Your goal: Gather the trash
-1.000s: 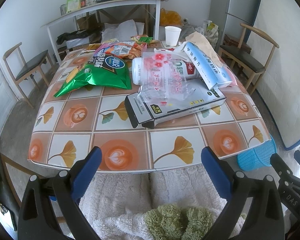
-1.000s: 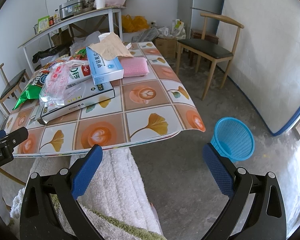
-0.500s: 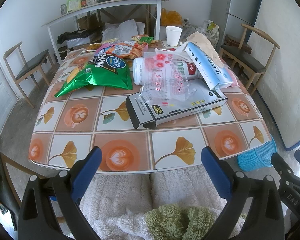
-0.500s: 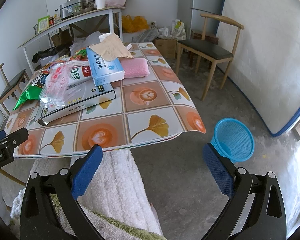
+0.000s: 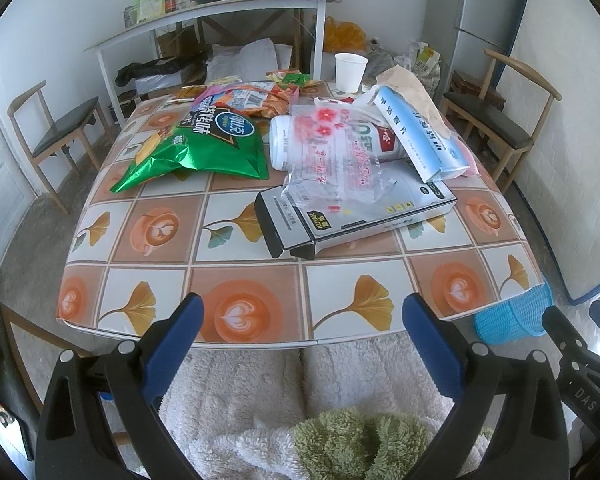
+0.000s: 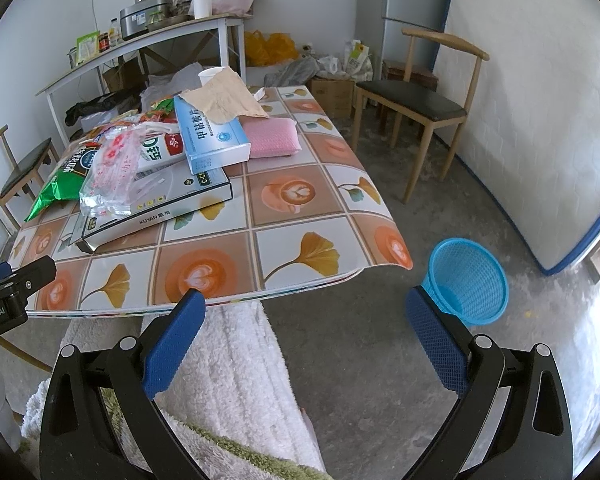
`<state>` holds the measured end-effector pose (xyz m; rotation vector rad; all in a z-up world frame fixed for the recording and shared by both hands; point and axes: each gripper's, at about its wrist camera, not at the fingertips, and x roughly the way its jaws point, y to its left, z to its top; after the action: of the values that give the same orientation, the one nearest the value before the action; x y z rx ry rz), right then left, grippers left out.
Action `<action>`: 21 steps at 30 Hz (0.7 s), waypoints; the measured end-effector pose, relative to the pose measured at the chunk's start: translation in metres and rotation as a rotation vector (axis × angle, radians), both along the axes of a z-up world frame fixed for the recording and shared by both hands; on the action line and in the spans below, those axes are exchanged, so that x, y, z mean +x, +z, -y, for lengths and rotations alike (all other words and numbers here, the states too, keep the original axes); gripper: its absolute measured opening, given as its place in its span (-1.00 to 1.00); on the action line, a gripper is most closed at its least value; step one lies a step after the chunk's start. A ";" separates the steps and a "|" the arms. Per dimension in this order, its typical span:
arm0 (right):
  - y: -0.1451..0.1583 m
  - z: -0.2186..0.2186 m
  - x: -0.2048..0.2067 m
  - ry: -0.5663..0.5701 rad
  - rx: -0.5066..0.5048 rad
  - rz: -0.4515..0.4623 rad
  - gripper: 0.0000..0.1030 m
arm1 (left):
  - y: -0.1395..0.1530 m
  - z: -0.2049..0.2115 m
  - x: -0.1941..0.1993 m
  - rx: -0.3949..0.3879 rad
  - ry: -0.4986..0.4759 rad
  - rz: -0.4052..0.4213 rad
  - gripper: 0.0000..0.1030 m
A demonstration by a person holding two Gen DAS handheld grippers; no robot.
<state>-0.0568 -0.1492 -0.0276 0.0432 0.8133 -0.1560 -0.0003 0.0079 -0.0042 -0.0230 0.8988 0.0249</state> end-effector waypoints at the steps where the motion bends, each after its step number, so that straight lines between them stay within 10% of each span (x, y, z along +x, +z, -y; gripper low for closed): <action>1: 0.000 -0.001 0.001 0.000 -0.001 0.000 0.87 | 0.000 -0.001 0.000 -0.001 0.000 -0.001 0.89; 13: 0.017 -0.006 0.016 0.014 -0.024 0.044 0.87 | -0.007 -0.012 0.003 -0.047 0.004 -0.014 0.89; 21: 0.023 -0.021 0.048 0.031 -0.003 0.117 0.87 | -0.017 -0.025 0.002 -0.278 -0.126 0.012 0.89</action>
<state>-0.0085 -0.1286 -0.0049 0.0363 0.6966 -0.1238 0.0018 0.0333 -0.0211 -0.2249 0.8852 -0.2169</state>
